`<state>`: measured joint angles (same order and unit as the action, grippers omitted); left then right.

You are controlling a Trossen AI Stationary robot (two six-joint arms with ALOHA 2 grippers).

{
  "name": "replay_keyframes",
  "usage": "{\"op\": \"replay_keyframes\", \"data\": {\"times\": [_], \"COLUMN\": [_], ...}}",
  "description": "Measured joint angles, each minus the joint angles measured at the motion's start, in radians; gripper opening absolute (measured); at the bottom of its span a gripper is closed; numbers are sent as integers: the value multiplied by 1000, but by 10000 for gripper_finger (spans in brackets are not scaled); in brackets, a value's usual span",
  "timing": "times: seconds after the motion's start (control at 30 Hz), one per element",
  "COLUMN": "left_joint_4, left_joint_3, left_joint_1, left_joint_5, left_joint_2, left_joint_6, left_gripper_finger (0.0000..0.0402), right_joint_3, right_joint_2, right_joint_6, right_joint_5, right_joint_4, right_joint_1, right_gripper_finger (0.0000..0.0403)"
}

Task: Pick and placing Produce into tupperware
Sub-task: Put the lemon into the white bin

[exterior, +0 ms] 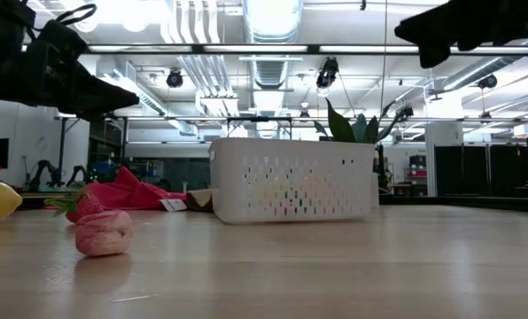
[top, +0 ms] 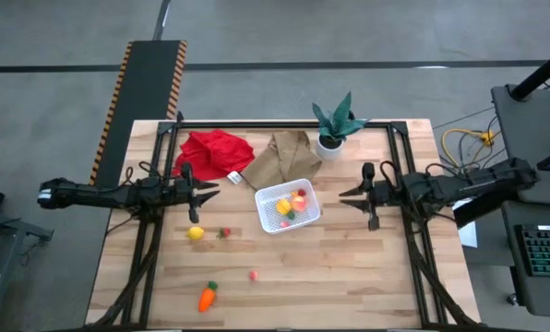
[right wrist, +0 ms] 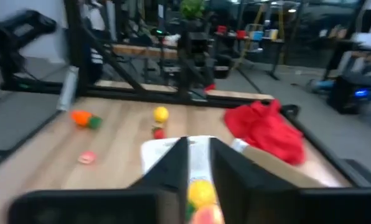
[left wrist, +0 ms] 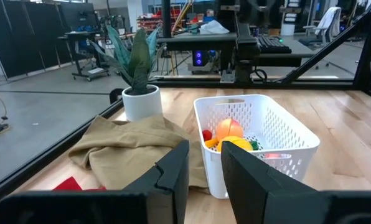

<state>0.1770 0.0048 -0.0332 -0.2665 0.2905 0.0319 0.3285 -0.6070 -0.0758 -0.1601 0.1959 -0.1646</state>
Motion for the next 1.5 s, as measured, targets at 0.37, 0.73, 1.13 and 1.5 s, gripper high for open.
{"op": "replay_keyframes", "data": {"times": [0.37, 0.73, 1.13, 1.5], "left_joint_4": [0, 4, 2, 24], "left_joint_3": [0, 0, 0, 0], "left_joint_1": [0, 0, 0, 0], "left_joint_5": [0, 0, 0, -5], "left_joint_2": [0, -8, -10, -5], "left_joint_6": [1, 1, 1, 0], "left_gripper_finger": [80, 80, 80, 80], "right_joint_3": [-15, -170, -303, -320], "right_joint_2": [34, 151, 181, 181], "right_joint_6": [-65, -37, 26, 18], "right_joint_5": [-25, -23, 14, -50], "right_joint_4": [-69, 148, 202, 290], "right_joint_1": [56, 56, 56, 61], "right_gripper_finger": [9, 9, 9, 9]}}
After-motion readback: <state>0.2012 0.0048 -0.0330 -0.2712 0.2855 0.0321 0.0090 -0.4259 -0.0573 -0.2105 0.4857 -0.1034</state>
